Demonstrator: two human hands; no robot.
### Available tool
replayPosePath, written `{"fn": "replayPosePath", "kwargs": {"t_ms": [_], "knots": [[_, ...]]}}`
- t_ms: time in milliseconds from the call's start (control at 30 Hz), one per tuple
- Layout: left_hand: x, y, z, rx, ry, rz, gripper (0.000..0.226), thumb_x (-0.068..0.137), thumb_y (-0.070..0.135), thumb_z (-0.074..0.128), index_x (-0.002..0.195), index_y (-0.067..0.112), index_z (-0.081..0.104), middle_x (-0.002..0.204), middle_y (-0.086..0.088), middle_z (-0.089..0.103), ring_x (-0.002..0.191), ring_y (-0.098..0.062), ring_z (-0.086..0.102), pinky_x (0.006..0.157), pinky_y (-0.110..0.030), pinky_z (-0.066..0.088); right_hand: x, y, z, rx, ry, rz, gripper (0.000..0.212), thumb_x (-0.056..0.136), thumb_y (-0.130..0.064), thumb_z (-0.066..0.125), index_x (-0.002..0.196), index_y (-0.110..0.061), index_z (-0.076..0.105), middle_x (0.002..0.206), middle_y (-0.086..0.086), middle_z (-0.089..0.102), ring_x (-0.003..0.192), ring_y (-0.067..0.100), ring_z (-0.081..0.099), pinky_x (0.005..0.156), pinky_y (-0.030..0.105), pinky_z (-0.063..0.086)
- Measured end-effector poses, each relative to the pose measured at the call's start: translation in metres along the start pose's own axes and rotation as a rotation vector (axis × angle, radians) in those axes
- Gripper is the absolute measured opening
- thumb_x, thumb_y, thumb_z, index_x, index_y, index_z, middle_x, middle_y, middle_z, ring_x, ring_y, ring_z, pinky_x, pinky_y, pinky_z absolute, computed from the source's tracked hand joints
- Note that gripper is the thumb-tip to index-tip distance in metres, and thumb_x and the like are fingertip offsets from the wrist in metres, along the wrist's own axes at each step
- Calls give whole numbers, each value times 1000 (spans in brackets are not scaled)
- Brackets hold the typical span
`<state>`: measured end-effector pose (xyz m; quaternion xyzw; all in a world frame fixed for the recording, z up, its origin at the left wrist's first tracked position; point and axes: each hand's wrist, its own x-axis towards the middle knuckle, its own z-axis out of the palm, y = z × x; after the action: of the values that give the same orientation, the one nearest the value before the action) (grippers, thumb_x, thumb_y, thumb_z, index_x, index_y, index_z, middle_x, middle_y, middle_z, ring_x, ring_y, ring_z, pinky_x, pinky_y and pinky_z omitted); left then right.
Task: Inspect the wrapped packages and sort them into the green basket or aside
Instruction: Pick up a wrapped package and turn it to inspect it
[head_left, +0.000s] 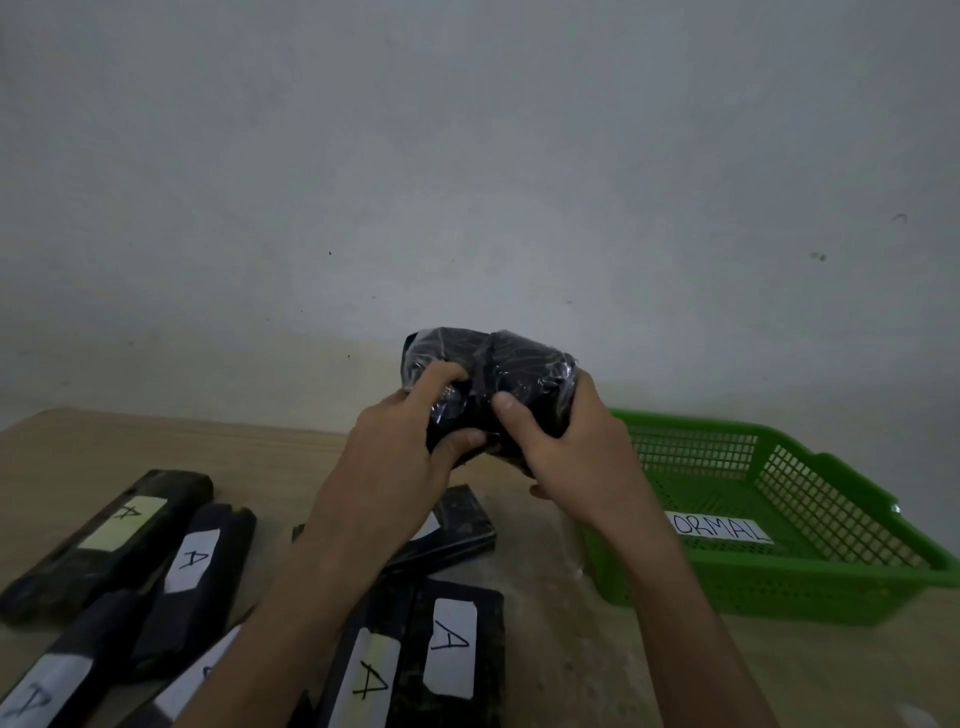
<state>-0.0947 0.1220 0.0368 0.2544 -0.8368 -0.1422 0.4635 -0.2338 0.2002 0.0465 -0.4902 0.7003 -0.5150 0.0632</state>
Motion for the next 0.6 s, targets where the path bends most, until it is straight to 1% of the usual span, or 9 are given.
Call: {"fn": "replayPosePath", "kwargs": {"t_ms": [133,233,267,333,400,433,500,533,600], "knots": [[-3,4,10,-27,19,8,30,84,28,65,109,23,51,88,1,64,72,-12,55,58,-11,40,2,2,6,-104,140,-37,30,89,-46,54,113,-28,51,95,-3,65,93,24,62,79,43,55],[-4,1,11,-33,23,6,32,85,27,65,112,25,48,96,-3,68,76,-16,60,60,-21,46,1,-1,6,-129,149,-58,24,92,-37,54,110,-22,54,87,-6,60,89,21,60,77,34,50],[-4,2,11,-39,20,4,38,86,28,63,119,28,44,99,0,67,79,-16,61,62,-21,45,1,0,5,-101,155,-46,22,92,-38,54,108,-22,54,85,-7,60,87,21,61,76,38,54],[-6,5,12,-119,15,-51,62,88,34,58,139,34,23,101,12,59,82,-8,60,64,-12,42,2,1,2,-54,146,-9,24,90,-42,54,106,-25,50,85,-8,59,86,22,63,73,45,57],[-5,7,12,-271,44,-209,80,88,38,55,147,31,1,97,21,51,76,5,54,58,-1,40,2,1,-2,-23,67,18,31,88,-45,56,112,-28,45,88,-14,57,89,20,63,75,45,57],[-4,6,12,-308,66,-279,81,89,39,54,148,28,1,97,22,50,76,7,52,57,0,40,2,1,-5,-16,19,13,37,87,-44,58,117,-29,43,89,-17,56,90,16,63,77,42,58],[-2,0,12,-294,128,-313,67,89,37,55,145,20,23,99,19,53,78,5,52,57,-1,41,-1,-2,-8,-67,-62,-54,47,85,-40,63,125,-31,40,91,-22,55,89,8,61,75,27,56],[-2,-2,11,-269,162,-299,54,89,35,55,136,16,37,94,20,55,76,7,52,58,-1,41,-2,-4,-8,-106,-79,-90,51,85,-38,63,130,-31,38,94,-21,57,89,6,59,73,17,50],[-1,-5,11,-228,205,-272,32,89,31,57,116,14,51,83,23,53,70,13,51,58,1,40,-4,-6,-4,-165,-73,-119,59,87,-38,62,138,-28,34,104,-10,62,90,8,59,72,16,45]]}}
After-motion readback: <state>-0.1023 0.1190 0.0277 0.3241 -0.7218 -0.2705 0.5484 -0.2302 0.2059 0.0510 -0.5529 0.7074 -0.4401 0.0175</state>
